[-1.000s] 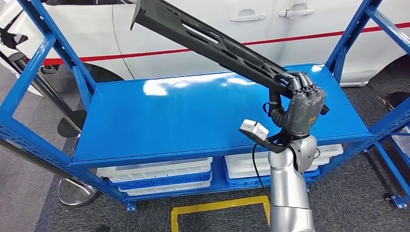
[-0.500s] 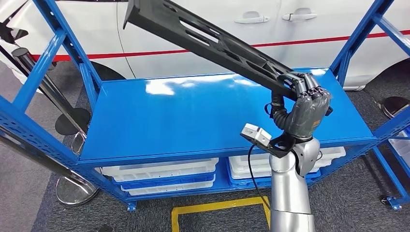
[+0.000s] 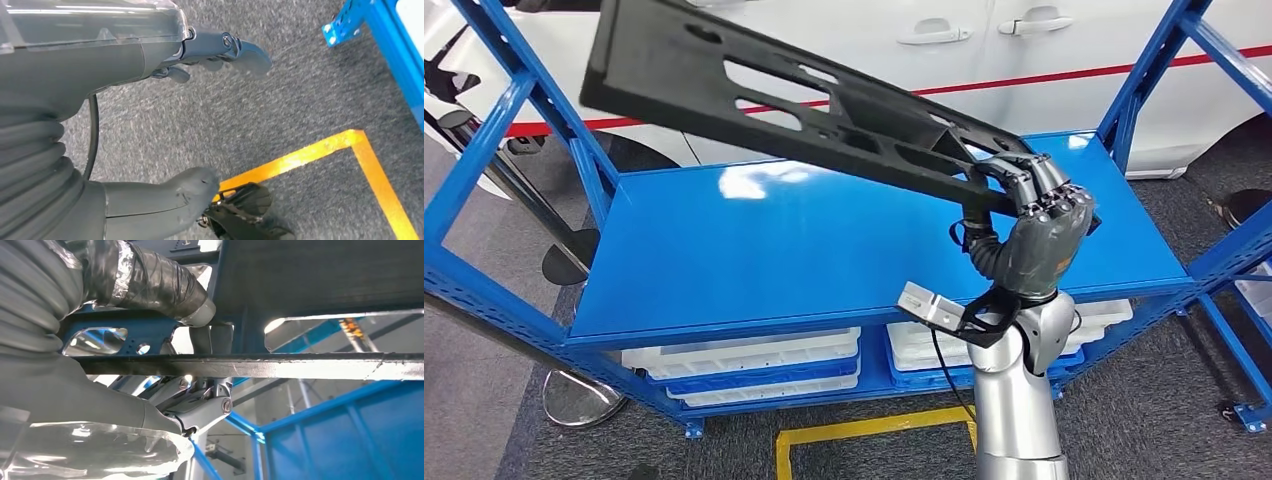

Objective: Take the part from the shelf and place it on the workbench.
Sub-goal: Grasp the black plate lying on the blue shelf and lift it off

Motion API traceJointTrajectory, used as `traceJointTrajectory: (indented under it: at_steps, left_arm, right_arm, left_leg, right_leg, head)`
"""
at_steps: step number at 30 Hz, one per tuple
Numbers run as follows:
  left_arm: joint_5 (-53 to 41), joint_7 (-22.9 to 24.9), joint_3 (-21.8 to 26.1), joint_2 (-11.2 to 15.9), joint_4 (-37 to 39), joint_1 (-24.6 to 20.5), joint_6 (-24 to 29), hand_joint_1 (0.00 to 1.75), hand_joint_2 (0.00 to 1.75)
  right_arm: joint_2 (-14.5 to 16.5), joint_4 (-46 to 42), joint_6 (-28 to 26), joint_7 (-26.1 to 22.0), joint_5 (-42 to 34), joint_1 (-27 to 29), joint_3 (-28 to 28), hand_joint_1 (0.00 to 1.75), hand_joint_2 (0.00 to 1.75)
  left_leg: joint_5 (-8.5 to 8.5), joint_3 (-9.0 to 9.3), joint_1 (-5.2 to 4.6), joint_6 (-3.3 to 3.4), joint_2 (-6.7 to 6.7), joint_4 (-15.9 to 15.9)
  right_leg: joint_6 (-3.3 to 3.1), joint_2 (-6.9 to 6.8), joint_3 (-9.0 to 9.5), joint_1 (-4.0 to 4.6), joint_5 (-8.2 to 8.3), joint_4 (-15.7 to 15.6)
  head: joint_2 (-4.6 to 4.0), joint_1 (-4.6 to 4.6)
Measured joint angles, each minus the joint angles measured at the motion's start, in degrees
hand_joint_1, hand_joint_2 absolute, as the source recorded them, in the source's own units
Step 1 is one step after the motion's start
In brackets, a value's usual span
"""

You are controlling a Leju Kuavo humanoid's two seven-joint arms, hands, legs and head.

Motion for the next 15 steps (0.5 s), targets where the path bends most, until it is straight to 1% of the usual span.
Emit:
traceJointTrajectory:
  at_steps: [1,2,3,4,5,7,8,9,10,11,13,14,15]
  left_arm:
    - [0.0,0.1,0.0,0.0,0.0,0.0,-0.1,0.0,1.75]
    - [0.0,0.1,0.0,0.0,0.0,0.0,-0.2,0.0,1.75]
    - [0.0,0.1,0.0,0.0,0.0,-0.1,-0.3,0.0,1.75]
    - [0.0,0.1,0.0,0.1,0.0,-0.1,-0.3,0.0,1.75]
    - [0.0,0.2,0.0,0.1,0.0,-0.2,-0.4,0.0,1.75]
    - [0.0,0.2,0.0,0.2,0.0,-0.1,-0.5,0.0,1.75]
    - [0.0,0.2,0.0,0.2,0.0,-0.1,-0.5,0.0,1.75]
    - [0.0,0.2,0.0,0.3,0.0,-0.1,-0.5,0.0,1.75]
    - [0.0,0.2,0.0,0.3,0.0,-0.2,-0.5,0.0,1.75]
    - [0.0,0.2,0.0,0.3,0.0,-0.2,-0.5,0.0,1.75]
    - [0.0,0.3,0.0,0.3,0.0,-0.2,-0.6,0.0,1.75]
    - [0.0,0.3,0.0,0.3,0.0,-0.2,-0.6,0.0,1.75]
    - [-0.1,0.3,0.0,0.3,0.0,-0.2,-0.7,0.0,1.75]
  right_arm:
    - [0.0,-0.3,0.0,0.0,0.0,0.1,0.7,1.75,1.75]
    - [0.0,-0.6,0.0,0.0,0.0,0.2,1.4,1.75,1.75]
    - [0.0,-1.0,0.0,0.0,0.0,0.2,2.0,1.75,1.75]
    - [0.0,-1.2,0.0,0.0,0.0,0.2,2.6,1.75,1.75]
    - [0.0,-1.4,0.0,0.0,0.1,0.2,3.1,1.75,1.75]
    - [0.0,-1.5,0.0,0.0,0.2,0.2,3.8,1.75,1.75]
    - [0.0,-1.6,0.0,0.0,0.2,0.3,4.1,1.75,1.75]
    - [-0.1,-1.6,0.0,0.0,0.2,0.3,4.2,1.75,1.75]
    - [-0.1,-1.7,0.0,0.0,0.2,0.3,4.3,1.75,1.75]
    - [-0.1,-1.8,0.0,0.0,0.2,0.3,4.4,1.75,1.75]
    - [-0.2,-1.8,0.0,0.0,0.2,0.5,4.5,1.75,1.75]
    - [-0.3,-1.8,0.0,0.0,0.2,0.7,4.5,1.75,1.75]
    - [-0.3,-1.8,0.0,0.0,0.2,0.9,4.6,1.75,1.75]
  left_leg:
    - [1.56,1.01,0.01,0.14,0.0,-2.1]
    - [3.69,2.91,0.0,0.36,0.0,-5.9]
    - [5.31,4.93,-0.07,0.61,-0.01,-9.9]
    - [6.46,6.49,-0.23,0.87,-0.04,-13.2]
    - [6.95,7.35,-0.41,1.09,-0.07,-15.0]
    - [7.14,7.47,-0.73,1.5,-0.12,-15.8]
    - [7.44,7.5,-0.59,1.81,-0.08,-16.1]
    - [7.81,7.56,-0.49,2.15,-0.03,-16.5]
    - [8.19,7.58,-0.37,2.55,0.05,-16.9]
    - [8.53,7.51,-0.25,2.89,0.12,-17.2]
    - [8.88,6.99,-0.38,3.25,0.18,-17.2]
    - [9.02,6.67,-0.4,3.28,0.19,-17.1]
    - [9.16,6.33,-0.41,3.26,0.19,-16.9]
  right_leg:
    - [0.0,0.03,0.02,0.04,0.0,0.0]
    - [0.01,0.07,0.06,0.07,0.0,0.1]
    - [0.06,0.1,0.07,0.13,0.01,0.1]
    - [0.19,0.13,0.02,0.18,0.07,0.1]
    - [0.39,0.14,-0.06,0.21,0.16,0.1]
    - [0.93,0.15,-0.18,0.19,0.47,-0.1]
    - [1.23,0.13,-0.22,0.18,0.46,0.0]
    - [1.5,0.13,-0.37,0.18,0.03,0.4]
    - [1.73,0.13,-0.86,0.19,-1.1,1.6]
    - [1.91,0.13,-1.81,0.19,-2.91,4.0]
    - [2.17,0.12,-4.49,0.1,-7.03,10.9]
    - [2.31,0.12,-5.44,0.05,-8.2,13.7]
    - [2.41,0.1,-5.52,-0.02,-8.32,14.6]
  head:
    - [0.0,0.0]
    - [0.0,0.01]
    - [0.0,0.01]
    - [0.0,0.01]
    - [0.0,0.02]
    - [0.0,0.01]
    - [0.0,0.01]
    - [0.0,0.02]
    - [0.0,0.02]
    - [0.0,0.03]
    - [0.0,0.04]
    - [0.0,0.04]
    - [0.0,0.03]
